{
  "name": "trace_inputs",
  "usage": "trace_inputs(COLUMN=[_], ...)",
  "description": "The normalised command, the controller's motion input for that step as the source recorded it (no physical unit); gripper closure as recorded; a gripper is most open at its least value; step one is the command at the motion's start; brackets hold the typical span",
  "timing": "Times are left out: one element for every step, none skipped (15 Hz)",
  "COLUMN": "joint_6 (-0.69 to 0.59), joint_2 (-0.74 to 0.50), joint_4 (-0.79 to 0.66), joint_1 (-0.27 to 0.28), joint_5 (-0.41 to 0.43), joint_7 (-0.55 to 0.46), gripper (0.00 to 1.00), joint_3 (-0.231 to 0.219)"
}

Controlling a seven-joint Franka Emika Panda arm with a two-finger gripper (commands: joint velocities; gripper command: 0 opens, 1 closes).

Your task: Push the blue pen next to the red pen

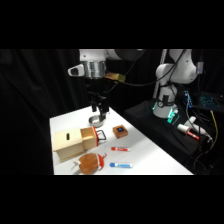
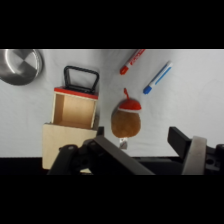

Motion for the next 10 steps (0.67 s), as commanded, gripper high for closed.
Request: trace_inputs(joint_6=[-0.01,0.01,0.05,0.08,0.1,0.14,0.16,0.19,0.19,0.17], joint_2=[0.0,0.02,0.04,0.08,0.12,0.18,0.23,0.25,0.28,0.29], joint_4=[0.01,0.01,0.01,0.01,0.02,0.04,0.05,0.06,0.08,0.11], joint_1=[-0.016,-0.01,-0.003,0.018,0.031,0.052,0.075,0.099,0.112,0.11], joint_5=[-0.004,-0.011,0.015,-0.003,-0.009,-0.011,-0.007,-0.041,-0.037,0.0], joint_7=[0.0,0.05,0.11,0.2,0.24,0.29,0.31,0.36,0.37,0.33], gripper=[0.0,0.0,0.0,0.0,0.0,0.0,0.0,0.0,0.0,0.0], joint_3=[0.017,0.017,0.022,0.03,0.035,0.043,0.055,0.054,0.052,0.054])
